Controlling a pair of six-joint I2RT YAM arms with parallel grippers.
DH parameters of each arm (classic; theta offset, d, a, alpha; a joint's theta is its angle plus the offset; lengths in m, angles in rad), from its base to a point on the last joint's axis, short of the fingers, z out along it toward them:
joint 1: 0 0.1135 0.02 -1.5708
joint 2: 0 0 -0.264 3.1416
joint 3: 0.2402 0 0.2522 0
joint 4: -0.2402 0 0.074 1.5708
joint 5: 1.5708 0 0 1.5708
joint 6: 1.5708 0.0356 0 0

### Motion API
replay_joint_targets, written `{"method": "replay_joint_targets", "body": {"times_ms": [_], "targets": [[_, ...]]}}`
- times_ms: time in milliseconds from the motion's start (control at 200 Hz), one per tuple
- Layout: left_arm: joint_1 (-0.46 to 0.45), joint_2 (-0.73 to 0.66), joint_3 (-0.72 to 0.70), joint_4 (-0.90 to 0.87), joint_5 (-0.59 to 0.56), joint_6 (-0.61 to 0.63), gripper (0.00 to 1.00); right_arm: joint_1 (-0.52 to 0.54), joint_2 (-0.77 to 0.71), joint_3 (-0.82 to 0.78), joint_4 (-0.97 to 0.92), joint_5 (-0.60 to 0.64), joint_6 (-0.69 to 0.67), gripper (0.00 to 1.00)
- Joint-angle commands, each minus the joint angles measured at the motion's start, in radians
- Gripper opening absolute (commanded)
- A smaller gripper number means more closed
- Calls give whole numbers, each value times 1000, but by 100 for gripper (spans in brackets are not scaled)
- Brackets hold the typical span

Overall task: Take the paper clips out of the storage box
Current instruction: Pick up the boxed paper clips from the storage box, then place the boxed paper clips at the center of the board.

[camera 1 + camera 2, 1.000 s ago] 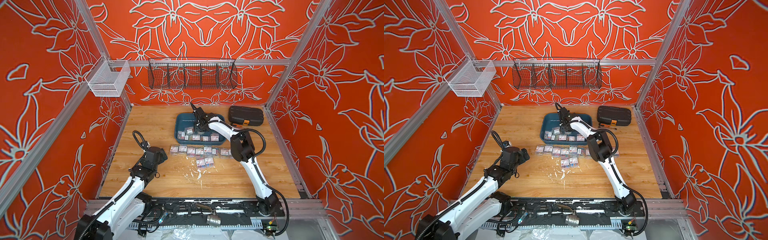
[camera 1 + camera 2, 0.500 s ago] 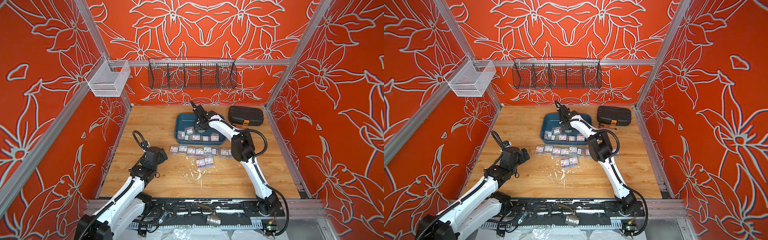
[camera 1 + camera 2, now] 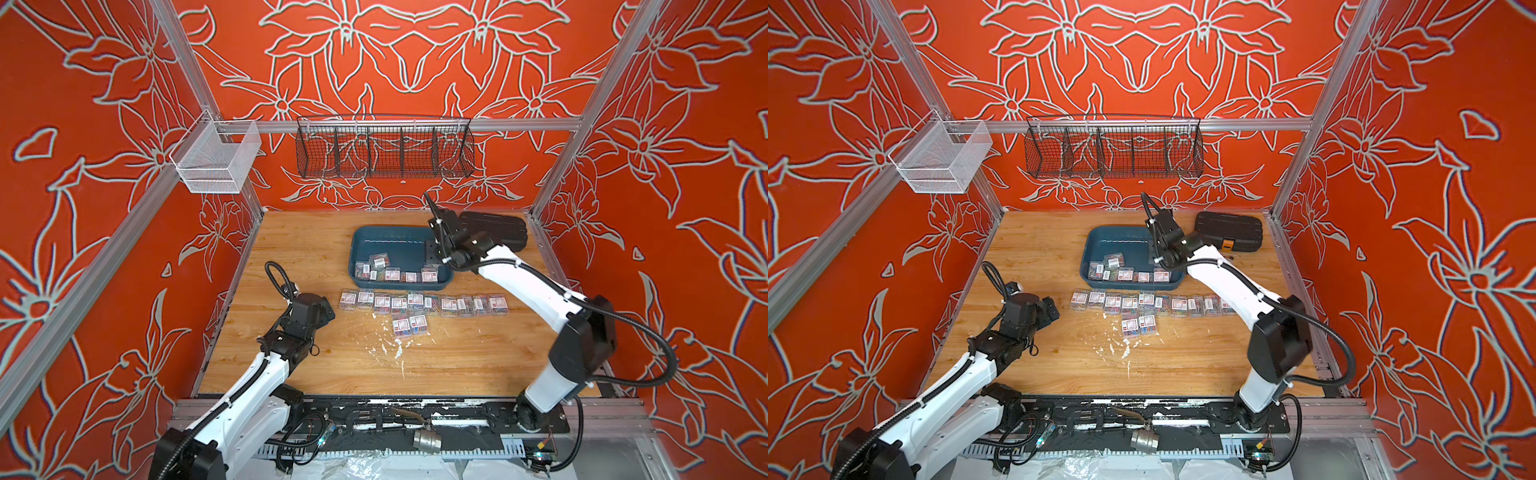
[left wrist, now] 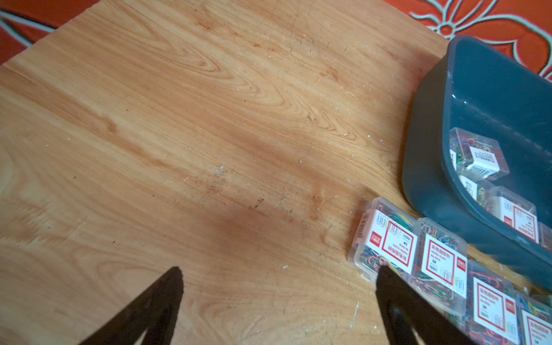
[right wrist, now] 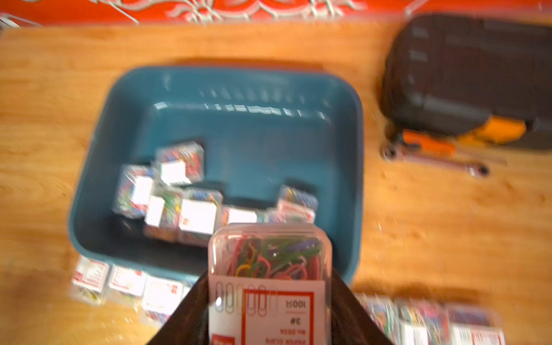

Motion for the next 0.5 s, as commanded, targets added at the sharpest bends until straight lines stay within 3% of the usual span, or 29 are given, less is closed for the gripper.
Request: {"method": "replay_joint_targets", "body": {"times_ms": [0,250,495], "targets": [[11,12,16,-3,6,-9,98,10,-87,-204,17,24,73,46],[11,29,27,-18,1,-17,98,58,-273,-565,205,-20,88,45],[11,-57,-12,-18,-11,-32,98,107,-269,-706,404,-91,74,45]]}}
